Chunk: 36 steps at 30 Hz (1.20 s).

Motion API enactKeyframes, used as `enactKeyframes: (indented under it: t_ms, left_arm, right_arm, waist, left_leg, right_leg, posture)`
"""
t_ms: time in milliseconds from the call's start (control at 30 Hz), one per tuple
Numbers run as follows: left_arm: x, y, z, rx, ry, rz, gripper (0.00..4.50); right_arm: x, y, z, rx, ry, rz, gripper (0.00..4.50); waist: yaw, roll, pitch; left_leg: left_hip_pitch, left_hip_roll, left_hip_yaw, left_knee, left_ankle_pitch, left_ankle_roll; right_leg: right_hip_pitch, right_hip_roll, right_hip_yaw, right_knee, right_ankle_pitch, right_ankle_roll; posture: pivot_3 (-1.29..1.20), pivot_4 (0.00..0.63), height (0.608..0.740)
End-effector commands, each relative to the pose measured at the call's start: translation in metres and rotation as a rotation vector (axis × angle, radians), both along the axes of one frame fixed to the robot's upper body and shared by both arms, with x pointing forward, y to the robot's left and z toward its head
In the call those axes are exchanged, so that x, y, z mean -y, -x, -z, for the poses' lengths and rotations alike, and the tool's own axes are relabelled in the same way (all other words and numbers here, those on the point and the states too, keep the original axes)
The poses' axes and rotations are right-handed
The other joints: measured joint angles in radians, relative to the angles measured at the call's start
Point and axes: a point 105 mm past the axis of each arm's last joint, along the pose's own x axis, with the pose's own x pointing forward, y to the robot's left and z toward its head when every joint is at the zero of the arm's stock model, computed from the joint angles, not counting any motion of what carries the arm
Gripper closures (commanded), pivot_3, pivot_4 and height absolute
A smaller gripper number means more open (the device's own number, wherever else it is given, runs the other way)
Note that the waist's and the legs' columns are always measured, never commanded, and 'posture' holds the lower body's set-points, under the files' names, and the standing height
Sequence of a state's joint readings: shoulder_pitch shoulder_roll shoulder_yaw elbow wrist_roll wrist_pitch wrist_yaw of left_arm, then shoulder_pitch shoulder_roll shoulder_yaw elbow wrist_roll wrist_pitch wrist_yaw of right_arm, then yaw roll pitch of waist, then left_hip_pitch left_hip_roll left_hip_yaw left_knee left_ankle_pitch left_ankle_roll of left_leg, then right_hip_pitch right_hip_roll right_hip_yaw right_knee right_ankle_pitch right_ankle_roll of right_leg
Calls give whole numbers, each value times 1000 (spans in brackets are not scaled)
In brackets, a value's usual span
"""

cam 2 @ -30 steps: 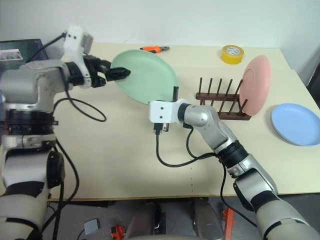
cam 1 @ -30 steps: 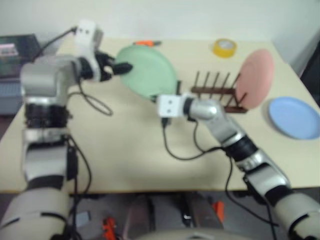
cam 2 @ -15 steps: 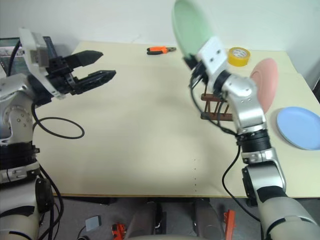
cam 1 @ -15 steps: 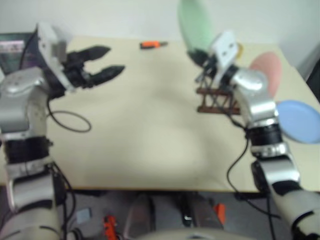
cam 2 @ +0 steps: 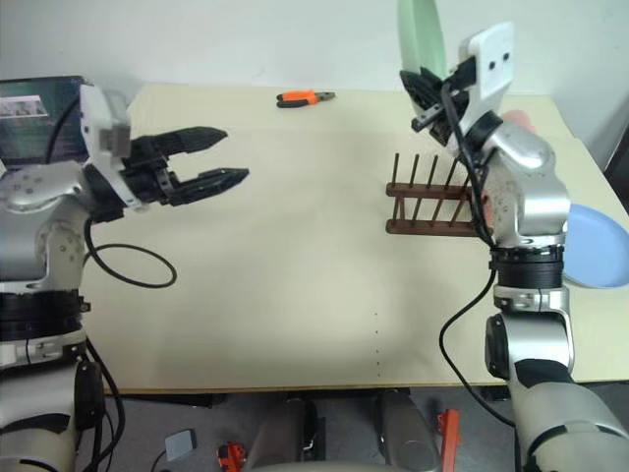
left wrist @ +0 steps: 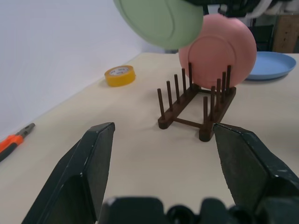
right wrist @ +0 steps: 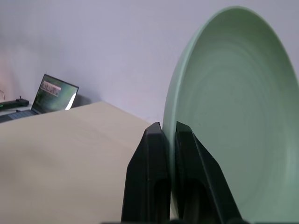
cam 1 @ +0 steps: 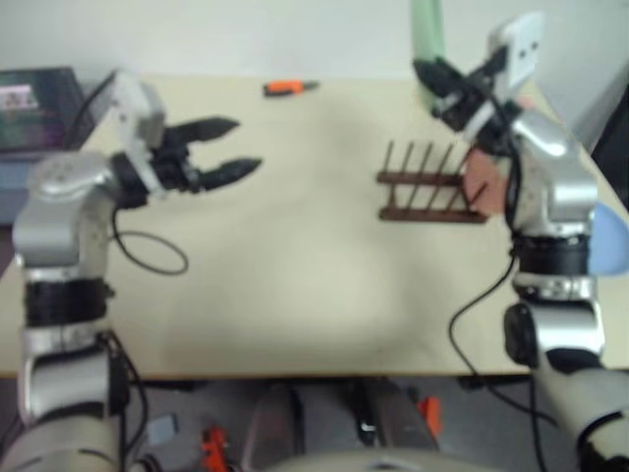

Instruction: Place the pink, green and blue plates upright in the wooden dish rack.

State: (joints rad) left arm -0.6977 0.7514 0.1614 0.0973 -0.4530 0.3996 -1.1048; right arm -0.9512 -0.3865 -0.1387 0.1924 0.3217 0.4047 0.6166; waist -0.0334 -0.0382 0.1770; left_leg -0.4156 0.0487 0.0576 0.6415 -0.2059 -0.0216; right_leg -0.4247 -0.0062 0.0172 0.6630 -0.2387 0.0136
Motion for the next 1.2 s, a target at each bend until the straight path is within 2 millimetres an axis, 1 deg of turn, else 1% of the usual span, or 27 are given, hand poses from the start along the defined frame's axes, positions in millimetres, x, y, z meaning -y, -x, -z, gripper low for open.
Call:
enactKeyframes:
  t_ms: [33,233,267,300,333,367,400,500,600,733,867,933,1000,1067,1200]
  left_arm:
    - [1,7,-16,81,-27,10,844]
    - [1,7,-16,83,-28,10,844]
    - [9,9,-8,74,-42,32,844]
    - [20,10,3,56,-56,55,844]
    - [27,11,10,43,-64,73,844]
    - [32,12,15,35,-68,83,844]
    - [34,12,16,32,-68,86,844]
    - [36,13,15,35,-65,92,844]
    - [37,12,12,40,-59,97,844]
    - [36,12,11,40,-58,95,844]
    - [36,13,11,39,-58,93,844]
    - [36,13,11,39,-57,93,844]
    - [36,13,11,38,-54,93,844]
    - [36,13,12,36,-54,92,844]
    - [35,13,12,34,-55,90,844]
  right_arm:
    - [0,10,-22,69,-20,-13,4500]
    - [0,10,-22,67,-21,-12,4500]
    - [18,13,-28,18,-107,-15,4500]
    - [41,18,-26,-43,-190,-1,4500]
    - [58,25,-24,-85,-242,8,4500]
    - [68,30,-22,-112,-270,14,4500]
    - [72,33,-20,-126,-276,21,4500]
    - [73,37,-19,-142,-284,27,4500]
    - [72,39,-20,-147,-291,23,4500]
    - [65,45,-23,-147,-304,-26,4500]
    - [63,48,-24,-154,-327,-57,4500]
    - [63,48,-23,-165,-330,-64,4500]
    - [64,46,-17,-191,-335,-63,4500]
    - [68,44,-10,-210,-347,-50,4500]
    - [72,44,-6,-230,-369,-49,4500]
  waist:
    - [0,0,0]
    - [1,0,0]
    - [1,0,0]
    - [2,0,0]
    - [7,0,0]
    - [18,1,0]
    - [25,1,0]
    - [25,1,0]
    - [4,1,1]
    - [-2,1,1]
    - [1,1,1]
    - [1,1,1]
    - [1,1,1]
    - [2,1,1]
    - [1,1,1]
  left_leg:
    - [0,0,0,0,0,0]
    - [0,0,0,0,0,0]
    - [0,0,0,0,0,0]
    - [0,0,0,0,0,0]
    - [-1,1,0,-1,0,0]
    - [-1,2,-1,-1,0,0]
    - [-1,0,-2,-2,0,0]
    - [-2,-1,0,-2,0,1]
    - [0,-1,0,-2,0,1]
    - [1,-1,0,-2,0,1]
    - [0,-1,-1,-2,-1,1]
    - [0,0,-1,-2,-1,1]
    - [0,0,0,-2,-1,1]
    - [0,0,0,-2,-1,1]
    - [-1,0,0,-2,-1,1]
  right_leg:
    - [0,0,0,0,0,0]
    - [0,0,0,0,0,0]
    - [0,0,0,0,0,0]
    - [0,0,0,0,0,0]
    - [0,-1,0,-1,0,0]
    - [0,-3,0,-1,0,-1]
    - [2,-7,-1,-1,0,-2]
    - [1,-8,-1,-3,0,-1]
    - [1,-6,0,-3,-1,4]
    - [1,-3,0,-2,-1,4]
    - [1,-2,0,-2,-2,3]
    - [1,-2,0,-3,-2,3]
    - [1,-3,0,-3,-2,3]
    - [1,-3,0,-3,-2,3]
    - [1,-4,0,-3,-2,3]
  posture:
    - [0,150,740]
    - [0,150,740]
    - [0,150,740]
    - [0,150,740]
    - [0,150,740]
    - [0,150,740]
    - [0,150,740]
    - [0,150,740]
    - [0,150,740]
    - [0,150,740]
    - [0,150,740]
    - [0,150,740]
    - [0,150,740]
    - [0,150,740]
    - [0,150,740]
